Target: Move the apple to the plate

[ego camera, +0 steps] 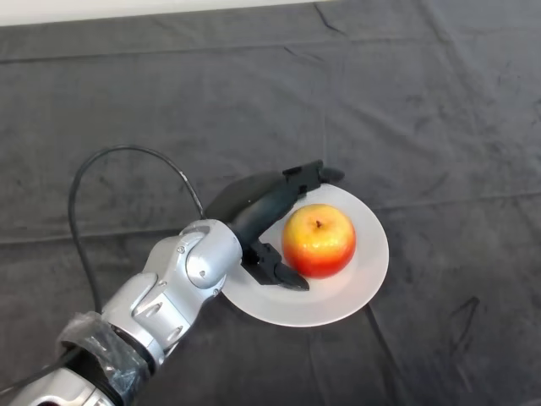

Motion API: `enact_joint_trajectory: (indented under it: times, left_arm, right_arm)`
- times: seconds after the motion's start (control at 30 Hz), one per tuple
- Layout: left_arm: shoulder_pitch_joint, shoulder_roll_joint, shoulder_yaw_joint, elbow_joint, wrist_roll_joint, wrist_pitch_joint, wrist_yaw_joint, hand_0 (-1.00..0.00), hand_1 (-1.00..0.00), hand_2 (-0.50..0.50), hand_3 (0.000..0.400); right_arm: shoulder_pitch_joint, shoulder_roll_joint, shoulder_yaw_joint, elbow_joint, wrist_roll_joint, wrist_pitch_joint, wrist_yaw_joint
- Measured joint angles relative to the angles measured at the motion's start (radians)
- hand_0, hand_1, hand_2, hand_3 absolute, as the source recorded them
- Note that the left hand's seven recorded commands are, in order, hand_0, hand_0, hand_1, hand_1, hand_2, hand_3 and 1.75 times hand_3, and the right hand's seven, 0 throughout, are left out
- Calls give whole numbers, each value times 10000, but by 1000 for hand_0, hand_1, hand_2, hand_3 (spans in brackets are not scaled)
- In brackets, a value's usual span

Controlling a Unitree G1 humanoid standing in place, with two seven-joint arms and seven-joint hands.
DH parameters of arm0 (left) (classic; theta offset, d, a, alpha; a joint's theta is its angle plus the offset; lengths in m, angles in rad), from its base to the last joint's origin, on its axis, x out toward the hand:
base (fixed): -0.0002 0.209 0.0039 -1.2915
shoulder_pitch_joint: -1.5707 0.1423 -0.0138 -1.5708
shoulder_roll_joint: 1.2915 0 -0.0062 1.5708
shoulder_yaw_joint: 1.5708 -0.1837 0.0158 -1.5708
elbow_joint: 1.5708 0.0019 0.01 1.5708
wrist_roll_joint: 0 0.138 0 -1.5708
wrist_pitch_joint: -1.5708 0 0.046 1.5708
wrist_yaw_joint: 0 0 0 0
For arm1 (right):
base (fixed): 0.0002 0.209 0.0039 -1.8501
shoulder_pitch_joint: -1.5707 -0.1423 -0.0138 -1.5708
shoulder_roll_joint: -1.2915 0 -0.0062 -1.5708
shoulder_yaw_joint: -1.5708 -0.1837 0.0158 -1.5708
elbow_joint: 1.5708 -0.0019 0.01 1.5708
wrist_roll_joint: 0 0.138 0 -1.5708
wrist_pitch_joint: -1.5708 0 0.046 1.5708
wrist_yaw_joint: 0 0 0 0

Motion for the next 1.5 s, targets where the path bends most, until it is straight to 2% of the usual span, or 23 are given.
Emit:
enact_joint_trajectory:
  times: [0.33, 0.47, 0.57, 0.83, 1.23, 1.5]
  left_arm:
    - [-67, 377, 123, -5, -202, -66, -79, 0, 0, 0, 0]
    - [-67, 673, 305, -15, -422, -418, -78, 0, 0, 0, 0]
    - [-65, 751, 864, -39, -546, -710, -69, 0, 0, 0, 0]
    - [13, 1441, 2279, -93, -1578, -1450, 64, 0, 0, 0, 0]
    - [1054, 2099, 4806, -93, -3301, -2268, 379, 0, 0, 0, 0]
    - [1108, 2363, 6581, 170, -4442, -3018, 719, 0, 0, 0, 0]
  right_arm:
    - [-1, 0, 1, 0, 0, -1, 0]
    - [-1, -1, 0, 1, 0, -1, 0]
    - [-2, -1, 2, 0, 0, -6, 0]
    - [-3, -1, 2, 2, 0, -5, 0]
    - [-3, -1, 1, 7, 0, -7, 0]
    - [-2, -2, 3, 11, -2, -5, -1]
